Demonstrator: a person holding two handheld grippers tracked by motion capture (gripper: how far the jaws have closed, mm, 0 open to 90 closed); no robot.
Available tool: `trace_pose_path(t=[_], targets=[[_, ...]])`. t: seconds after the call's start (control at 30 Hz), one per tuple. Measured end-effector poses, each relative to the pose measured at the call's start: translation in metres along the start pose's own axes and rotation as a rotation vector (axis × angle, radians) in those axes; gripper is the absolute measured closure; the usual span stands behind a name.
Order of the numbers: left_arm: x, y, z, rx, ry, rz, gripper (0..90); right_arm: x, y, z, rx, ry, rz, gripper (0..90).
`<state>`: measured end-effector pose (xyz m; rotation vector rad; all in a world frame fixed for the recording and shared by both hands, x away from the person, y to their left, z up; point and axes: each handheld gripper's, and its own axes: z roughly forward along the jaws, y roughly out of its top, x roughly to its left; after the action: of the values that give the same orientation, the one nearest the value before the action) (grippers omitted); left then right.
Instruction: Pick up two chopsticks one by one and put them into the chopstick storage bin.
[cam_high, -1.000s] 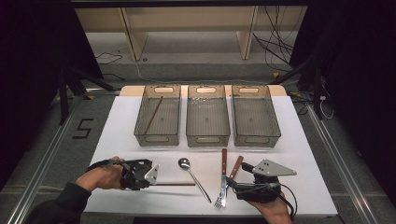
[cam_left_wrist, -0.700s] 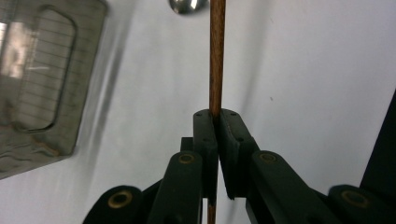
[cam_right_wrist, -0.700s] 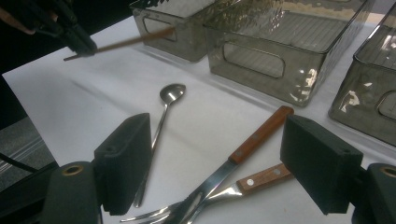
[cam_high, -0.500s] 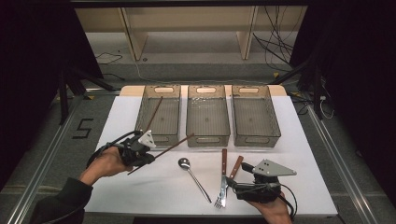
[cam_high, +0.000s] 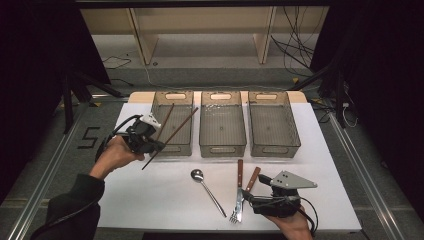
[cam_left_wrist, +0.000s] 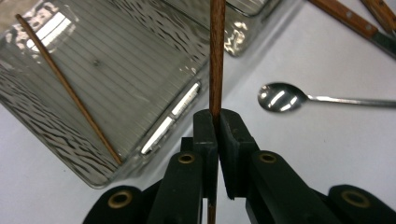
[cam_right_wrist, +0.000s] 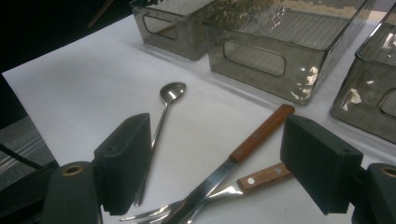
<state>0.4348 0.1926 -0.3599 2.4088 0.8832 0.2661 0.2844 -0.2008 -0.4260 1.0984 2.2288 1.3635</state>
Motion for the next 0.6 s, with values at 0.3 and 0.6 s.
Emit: trace_pose_path(t=[0.3,0.6], targets=[[0.024,0.016,0.003,-0.037,0.021,-0.082,85.4,0.0,0.0,0.0,0.0,0.002,0.0,25.7],[0.039,0.03,0.01,-0.037,0.029,-0.126,85.4,-0.001,-0.001,0.001,0.0,0.002,0.0,25.8]])
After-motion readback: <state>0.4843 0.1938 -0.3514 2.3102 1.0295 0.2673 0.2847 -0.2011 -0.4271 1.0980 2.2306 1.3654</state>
